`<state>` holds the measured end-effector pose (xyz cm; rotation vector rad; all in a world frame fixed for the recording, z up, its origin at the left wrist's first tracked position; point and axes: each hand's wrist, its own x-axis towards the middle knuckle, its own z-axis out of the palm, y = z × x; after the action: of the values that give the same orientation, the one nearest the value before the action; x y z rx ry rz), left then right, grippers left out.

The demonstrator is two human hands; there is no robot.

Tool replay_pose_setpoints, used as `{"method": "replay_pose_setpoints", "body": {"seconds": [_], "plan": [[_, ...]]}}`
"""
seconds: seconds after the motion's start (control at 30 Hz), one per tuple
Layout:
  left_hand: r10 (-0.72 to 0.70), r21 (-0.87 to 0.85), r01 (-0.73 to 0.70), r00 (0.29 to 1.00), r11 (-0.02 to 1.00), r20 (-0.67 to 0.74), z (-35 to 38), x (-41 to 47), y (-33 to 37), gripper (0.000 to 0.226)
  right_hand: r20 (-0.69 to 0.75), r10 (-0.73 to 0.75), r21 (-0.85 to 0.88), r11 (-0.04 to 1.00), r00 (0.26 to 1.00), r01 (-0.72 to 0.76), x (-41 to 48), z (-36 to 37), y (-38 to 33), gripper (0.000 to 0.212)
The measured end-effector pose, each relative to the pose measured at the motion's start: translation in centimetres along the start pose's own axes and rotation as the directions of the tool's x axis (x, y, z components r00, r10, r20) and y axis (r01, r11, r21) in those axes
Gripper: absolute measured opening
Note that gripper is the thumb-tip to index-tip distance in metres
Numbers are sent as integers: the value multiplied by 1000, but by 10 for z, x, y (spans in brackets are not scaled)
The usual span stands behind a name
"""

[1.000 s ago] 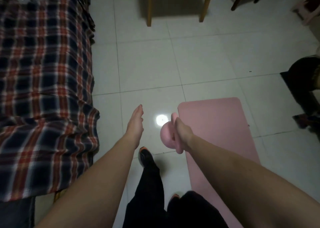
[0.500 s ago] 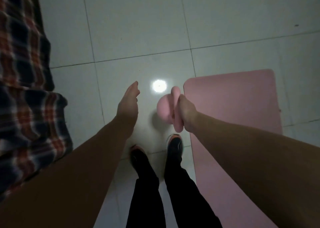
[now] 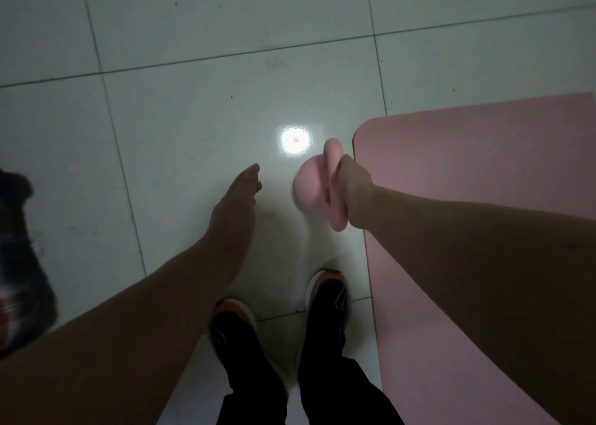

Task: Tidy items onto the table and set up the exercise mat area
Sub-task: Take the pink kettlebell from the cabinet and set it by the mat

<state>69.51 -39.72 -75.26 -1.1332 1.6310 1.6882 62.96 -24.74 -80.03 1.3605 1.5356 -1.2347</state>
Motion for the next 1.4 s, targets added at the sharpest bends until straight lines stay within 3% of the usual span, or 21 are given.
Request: {"method": "replay_pose_setpoints", "body": {"seconds": [0.2,0.43,0.7,0.87,0.97,1.07,1.17,1.3,1.4], "plan": [[-45,18,45,998,999,-33,-3,2,-10,41,17,8,-83,997,1000,-6,4,-7,-3,28],[2,-10,-2,999,1000,-48,1,-29,51,36,13,-233,-157,960,972,233,-42,-22,-21,35],[210,115,-215,976,970,50,2,-170,236,48,16,-451,33,892,893,450,-262,-81,-118,32],[260,172,-291,948,941,182,-2,-309,293,49,-63,-457,166,872,887,461,-420,-137,-104,33],[287,240,-371,902,897,321,-9,-364,303,51,-167,-430,286,840,887,461,-490,-164,-75,46],[279,314,-449,843,837,460,-8,-411,309,56,-277,-393,397,784,877,477,-538,-187,-32,34],[234,354,-482,797,802,557,1,-455,304,57,-371,-333,507,710,867,490,-574,-207,16,40],[175,372,-566,690,736,702,31,-516,285,59,-478,-267,628,563,837,538,-612,-238,74,21],[110,369,-626,592,687,798,59,-562,252,59,-548,-208,688,439,810,578,-640,-261,123,32]]}}
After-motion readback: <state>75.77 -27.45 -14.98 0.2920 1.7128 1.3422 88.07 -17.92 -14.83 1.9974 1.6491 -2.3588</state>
